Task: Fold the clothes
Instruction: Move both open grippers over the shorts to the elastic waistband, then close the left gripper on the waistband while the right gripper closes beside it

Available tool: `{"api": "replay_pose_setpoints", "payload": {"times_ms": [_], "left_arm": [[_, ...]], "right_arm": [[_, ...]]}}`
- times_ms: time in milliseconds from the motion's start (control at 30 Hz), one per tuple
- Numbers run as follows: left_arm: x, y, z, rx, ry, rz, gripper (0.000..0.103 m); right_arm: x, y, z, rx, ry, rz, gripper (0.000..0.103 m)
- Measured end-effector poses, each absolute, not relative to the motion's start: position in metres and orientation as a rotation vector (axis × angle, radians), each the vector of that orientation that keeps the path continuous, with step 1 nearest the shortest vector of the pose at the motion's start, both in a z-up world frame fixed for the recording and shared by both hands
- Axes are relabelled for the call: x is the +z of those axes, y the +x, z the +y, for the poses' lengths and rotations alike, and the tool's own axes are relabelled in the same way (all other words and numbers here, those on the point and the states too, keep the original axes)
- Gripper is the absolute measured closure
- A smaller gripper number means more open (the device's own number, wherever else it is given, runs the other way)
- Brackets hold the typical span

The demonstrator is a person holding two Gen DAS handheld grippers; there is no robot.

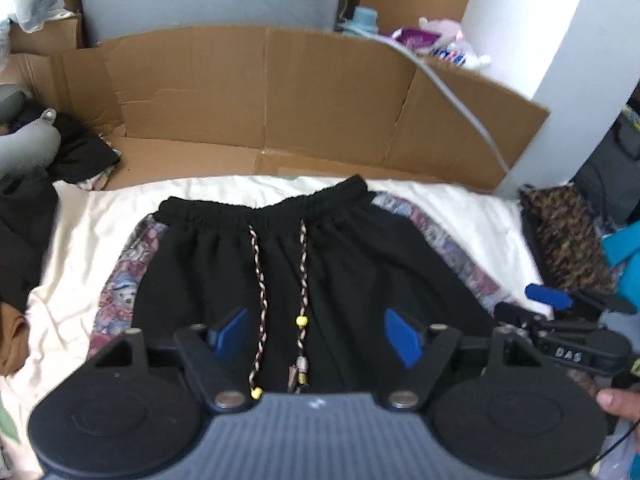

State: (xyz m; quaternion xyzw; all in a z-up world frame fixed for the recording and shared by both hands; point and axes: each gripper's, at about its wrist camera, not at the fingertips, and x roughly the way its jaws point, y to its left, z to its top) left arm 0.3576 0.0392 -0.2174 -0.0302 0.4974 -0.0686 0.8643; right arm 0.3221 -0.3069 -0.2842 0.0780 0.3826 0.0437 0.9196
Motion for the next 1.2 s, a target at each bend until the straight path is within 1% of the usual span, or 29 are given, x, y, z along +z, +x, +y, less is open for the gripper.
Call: {"api": "replay_pose_setpoints", "payload": {"times_ms": [100, 167, 333, 400, 433, 467, 533, 600, 700, 800, 833, 933, 1000, 1033, 1067, 1100, 1133, 1167, 1200], "left_arm": [[-0.251, 0.364, 0.043, -0.141, -0.107, 1.079, 0.027], [-0.268, 0.369, 0.04, -0.155, -0.093, 1.068, 0.027], [-0.296, 0.386, 0.025, -0.208, -0.077, 1.042, 0.028], [-0.305, 0.393, 0.02, -0.212, -0.083, 1.034, 0.028], [-0.309, 0.396, 0.017, -0.202, -0.085, 1.032, 0.028], [-0.313, 0.396, 0.014, -0.193, -0.081, 1.036, 0.028], [-0.318, 0.396, 0.01, -0.197, -0.076, 1.05, 0.028], [-0.316, 0.392, 0.009, -0.235, -0.099, 1.016, 0.028], [-0.317, 0.393, 0.004, -0.303, -0.085, 1.001, 0.029], [-0.323, 0.399, -0.003, -0.312, -0.061, 0.996, 0.033], [-0.324, 0.402, -0.005, -0.33, -0.064, 0.987, 0.036], [-0.326, 0.41, -0.013, -0.39, -0.051, 0.961, 0.037], [-0.331, 0.419, -0.021, -0.404, -0.011, 0.96, 0.041], [-0.336, 0.423, -0.025, -0.415, 0.001, 0.968, 0.05], [-0.341, 0.428, -0.028, -0.419, 0.007, 0.984, 0.061], [-0.346, 0.431, -0.029, -0.41, 0.011, 1.004, 0.067], [-0.351, 0.434, -0.031, -0.398, 0.014, 1.025, 0.077], [-0.354, 0.435, -0.031, -0.388, 0.014, 1.035, 0.088], [-0.356, 0.434, -0.03, -0.383, 0.012, 1.033, 0.091]], "right_arm": [[-0.309, 0.319, -0.312, 0.078, 0.193, 0.791, 0.035], [-0.322, 0.32, -0.316, 0.092, 0.205, 0.824, 0.038], [-0.328, 0.321, -0.323, 0.103, 0.175, 0.824, 0.039], [-0.325, 0.324, -0.326, 0.101, 0.19, 0.81, 0.043], [-0.323, 0.326, -0.327, 0.103, 0.187, 0.801, 0.047], [-0.321, 0.33, -0.327, 0.101, 0.177, 0.797, 0.05], [-0.319, 0.337, -0.326, 0.097, 0.172, 0.795, 0.05], [-0.319, 0.343, -0.327, 0.092, 0.184, 0.792, 0.053], [-0.319, 0.352, -0.327, 0.094, 0.184, 0.788, 0.053], [-0.32, 0.359, -0.325, 0.097, 0.173, 0.788, 0.053], [-0.321, 0.361, -0.325, 0.098, 0.173, 0.79, 0.053], [-0.324, 0.368, -0.325, 0.103, 0.17, 0.792, 0.053], [-0.326, 0.374, -0.325, 0.104, 0.169, 0.796, 0.053], [-0.327, 0.377, -0.325, 0.105, 0.167, 0.798, 0.053], [-0.328, 0.381, -0.324, 0.112, 0.159, 0.802, 0.057], [-0.329, 0.385, -0.323, 0.121, 0.153, 0.804, 0.059], [-0.329, 0.389, -0.322, 0.131, 0.148, 0.806, 0.063], [-0.33, 0.393, -0.321, 0.133, 0.148, 0.809, 0.064], [-0.33, 0.397, -0.321, 0.134, 0.148, 0.812, 0.064]]}}
